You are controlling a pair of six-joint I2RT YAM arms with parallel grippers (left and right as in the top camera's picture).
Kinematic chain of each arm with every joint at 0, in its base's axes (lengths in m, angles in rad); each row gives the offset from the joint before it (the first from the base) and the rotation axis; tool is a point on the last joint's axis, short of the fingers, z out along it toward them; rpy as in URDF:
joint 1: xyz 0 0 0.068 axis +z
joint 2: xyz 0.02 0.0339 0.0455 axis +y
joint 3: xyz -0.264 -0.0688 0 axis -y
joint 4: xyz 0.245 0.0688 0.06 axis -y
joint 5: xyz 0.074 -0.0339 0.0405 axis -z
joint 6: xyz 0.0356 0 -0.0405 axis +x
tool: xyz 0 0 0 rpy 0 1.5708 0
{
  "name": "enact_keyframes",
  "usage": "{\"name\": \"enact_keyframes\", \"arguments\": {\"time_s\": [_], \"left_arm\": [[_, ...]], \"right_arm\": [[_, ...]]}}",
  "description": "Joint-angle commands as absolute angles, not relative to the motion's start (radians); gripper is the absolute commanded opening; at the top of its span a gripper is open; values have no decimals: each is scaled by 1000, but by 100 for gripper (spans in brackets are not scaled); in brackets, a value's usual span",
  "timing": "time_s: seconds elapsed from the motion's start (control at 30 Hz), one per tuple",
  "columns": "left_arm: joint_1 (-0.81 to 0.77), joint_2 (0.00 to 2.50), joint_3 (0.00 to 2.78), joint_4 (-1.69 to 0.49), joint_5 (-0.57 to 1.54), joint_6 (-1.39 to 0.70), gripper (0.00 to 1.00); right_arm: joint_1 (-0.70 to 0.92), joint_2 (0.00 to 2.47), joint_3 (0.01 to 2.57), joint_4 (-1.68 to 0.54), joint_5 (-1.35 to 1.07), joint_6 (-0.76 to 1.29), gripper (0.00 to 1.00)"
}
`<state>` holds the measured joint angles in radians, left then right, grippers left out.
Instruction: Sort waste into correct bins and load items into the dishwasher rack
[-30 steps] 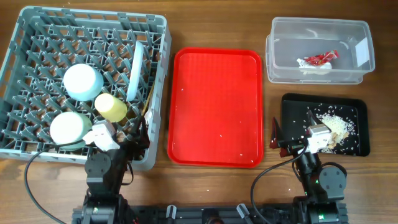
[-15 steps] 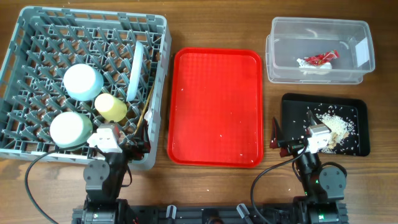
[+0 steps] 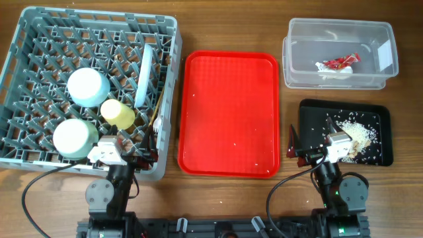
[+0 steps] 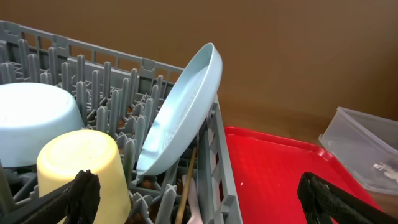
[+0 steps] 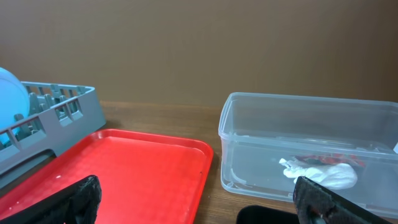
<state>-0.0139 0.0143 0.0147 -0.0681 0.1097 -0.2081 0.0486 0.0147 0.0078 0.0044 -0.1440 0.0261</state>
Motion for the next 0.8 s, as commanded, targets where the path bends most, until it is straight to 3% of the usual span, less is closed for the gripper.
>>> {"name": "enact_keyframes", "arguments": {"time_s": [0.0, 0.53, 0.77], "left_arm": [[-14, 3, 6, -72, 99, -159, 100], [-14, 3, 6, -69, 131, -59, 100], [-14, 3, 6, -68, 134, 83, 100]], "right_arm": [[41, 4, 5, 8, -130, 40, 100], [41, 4, 5, 8, -130, 40, 100], [41, 4, 5, 8, -130, 40, 100]]}}
